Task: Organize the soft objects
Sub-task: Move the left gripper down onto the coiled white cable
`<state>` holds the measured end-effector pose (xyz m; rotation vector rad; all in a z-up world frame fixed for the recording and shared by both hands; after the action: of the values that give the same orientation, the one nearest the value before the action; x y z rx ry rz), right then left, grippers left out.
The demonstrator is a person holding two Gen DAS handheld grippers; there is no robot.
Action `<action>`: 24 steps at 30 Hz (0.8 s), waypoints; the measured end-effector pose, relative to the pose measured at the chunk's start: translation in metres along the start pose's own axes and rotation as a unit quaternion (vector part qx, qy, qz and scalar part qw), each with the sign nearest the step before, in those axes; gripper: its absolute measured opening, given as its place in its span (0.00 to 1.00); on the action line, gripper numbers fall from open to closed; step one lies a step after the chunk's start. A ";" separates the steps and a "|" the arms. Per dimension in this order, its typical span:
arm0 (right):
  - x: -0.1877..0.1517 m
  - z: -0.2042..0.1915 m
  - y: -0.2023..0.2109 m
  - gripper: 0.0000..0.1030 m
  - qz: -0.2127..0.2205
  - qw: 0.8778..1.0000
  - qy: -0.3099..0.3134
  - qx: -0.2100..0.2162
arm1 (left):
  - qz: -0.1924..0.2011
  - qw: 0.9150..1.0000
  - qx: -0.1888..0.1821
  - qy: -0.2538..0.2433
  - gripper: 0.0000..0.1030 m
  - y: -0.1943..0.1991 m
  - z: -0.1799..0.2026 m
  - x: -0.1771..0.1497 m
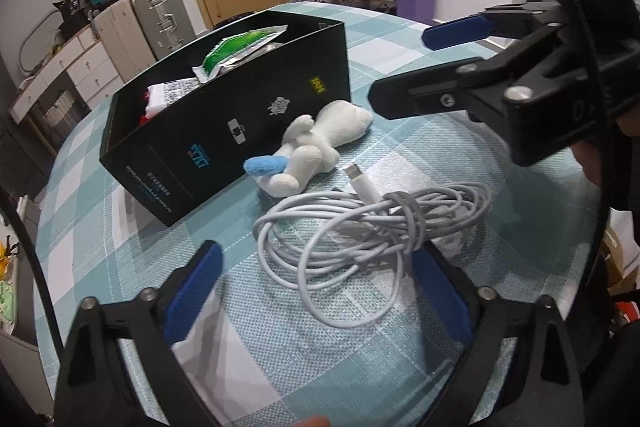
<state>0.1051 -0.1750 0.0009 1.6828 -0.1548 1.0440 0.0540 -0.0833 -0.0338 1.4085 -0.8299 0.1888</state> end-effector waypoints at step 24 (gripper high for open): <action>-0.002 -0.004 -0.006 0.99 -0.012 1.000 -0.008 0.018 | 0.020 0.999 -0.008 0.032 0.68 0.028 -0.036 -0.020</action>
<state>0.1051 -0.1703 -0.0049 1.7223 -0.1267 1.0220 0.0378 -0.0382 -0.0215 1.3647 -0.8049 0.2567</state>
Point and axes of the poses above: each gripper's, at about its wrist camera, not at the fingertips, and y roughly against the way its jaws point, z to its right, x to its top, the point moved 1 cm from there along -y, roughly the way its jaws point, and after that the axes turned 4 degrees about -x, right-handed, at the moved point
